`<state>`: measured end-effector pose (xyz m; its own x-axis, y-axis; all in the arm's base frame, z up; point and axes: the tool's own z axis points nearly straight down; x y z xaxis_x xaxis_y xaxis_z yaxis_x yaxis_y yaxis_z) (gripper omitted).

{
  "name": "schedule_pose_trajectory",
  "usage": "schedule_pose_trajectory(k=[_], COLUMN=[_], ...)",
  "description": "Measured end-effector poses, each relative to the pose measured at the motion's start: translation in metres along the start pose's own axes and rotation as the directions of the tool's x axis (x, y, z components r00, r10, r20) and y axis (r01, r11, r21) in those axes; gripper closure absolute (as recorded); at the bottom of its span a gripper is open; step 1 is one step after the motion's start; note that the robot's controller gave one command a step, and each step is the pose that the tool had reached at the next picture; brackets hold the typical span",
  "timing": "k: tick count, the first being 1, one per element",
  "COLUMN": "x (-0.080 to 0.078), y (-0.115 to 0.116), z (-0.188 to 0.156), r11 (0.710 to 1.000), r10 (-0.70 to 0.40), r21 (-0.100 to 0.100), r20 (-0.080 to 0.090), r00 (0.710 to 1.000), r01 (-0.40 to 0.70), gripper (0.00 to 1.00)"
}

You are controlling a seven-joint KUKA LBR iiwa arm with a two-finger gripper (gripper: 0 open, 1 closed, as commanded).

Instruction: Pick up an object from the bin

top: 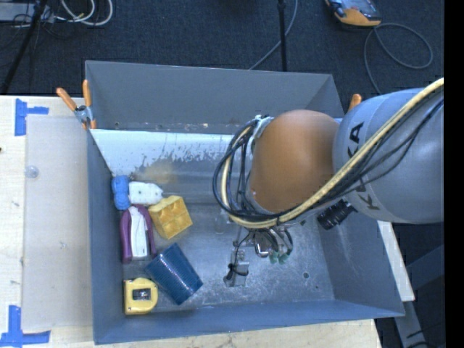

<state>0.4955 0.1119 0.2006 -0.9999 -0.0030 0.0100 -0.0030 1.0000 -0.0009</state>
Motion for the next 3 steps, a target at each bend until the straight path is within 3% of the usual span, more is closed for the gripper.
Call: schedule_pose_trajectory(k=[1,2,3], x=[-0.001,0.003,0.015], y=[-0.001,0.014,0.065], z=[-0.004,0.039,0.060], r11=[1.000,1.000,0.999], r10=[0.003,-0.020,-0.047], r21=[-0.001,-0.001,0.002], r20=[0.008,0.012,-0.001], r00=[1.000,1.000,0.999], r01=[-0.003,0.020,0.047], gripper=[0.00,0.00,0.00])
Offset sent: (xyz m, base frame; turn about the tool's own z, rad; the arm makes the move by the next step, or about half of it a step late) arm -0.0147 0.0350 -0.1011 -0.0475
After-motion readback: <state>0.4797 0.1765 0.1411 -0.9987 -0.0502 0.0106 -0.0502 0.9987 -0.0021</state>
